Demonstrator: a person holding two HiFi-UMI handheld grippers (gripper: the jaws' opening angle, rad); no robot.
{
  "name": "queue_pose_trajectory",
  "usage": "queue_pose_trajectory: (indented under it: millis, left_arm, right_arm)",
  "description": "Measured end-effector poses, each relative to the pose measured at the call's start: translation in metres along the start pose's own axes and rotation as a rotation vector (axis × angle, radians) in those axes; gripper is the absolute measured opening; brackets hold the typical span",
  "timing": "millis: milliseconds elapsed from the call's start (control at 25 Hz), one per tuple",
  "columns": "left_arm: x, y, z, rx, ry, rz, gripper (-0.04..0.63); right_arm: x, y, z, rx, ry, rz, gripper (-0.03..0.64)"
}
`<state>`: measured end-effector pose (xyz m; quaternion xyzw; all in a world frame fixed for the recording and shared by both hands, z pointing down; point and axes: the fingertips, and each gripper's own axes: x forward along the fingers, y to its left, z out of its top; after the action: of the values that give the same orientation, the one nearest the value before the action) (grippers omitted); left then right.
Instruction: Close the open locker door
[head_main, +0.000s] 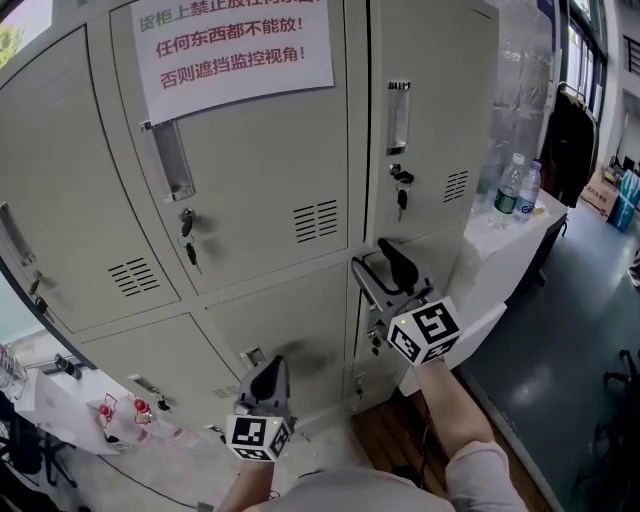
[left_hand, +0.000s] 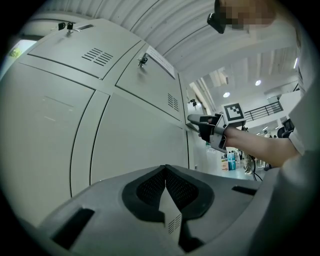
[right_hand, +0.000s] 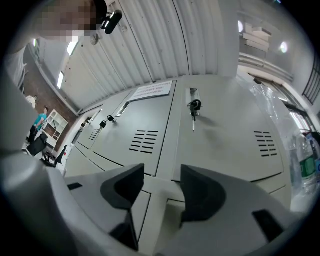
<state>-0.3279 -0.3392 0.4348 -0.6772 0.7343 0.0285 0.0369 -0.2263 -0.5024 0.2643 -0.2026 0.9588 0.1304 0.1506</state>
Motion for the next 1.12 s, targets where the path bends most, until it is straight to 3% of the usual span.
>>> queue_pose_trajectory:
  millis: [640, 1120]
  left_arm:
    - [-0.001, 0.014, -0.012, -0.023, 0.025, 0.01, 0.009]
    - [0.006, -0.003, -0.011, -0.019, 0.022, -0.031, 0.009]
  right_arm:
    - [0.022, 0.007, -0.012, 0.007, 0.016, 0.006, 0.21]
    - [-0.001, 0.001, -0.003, -0.001, 0.014, -0.018, 0.21]
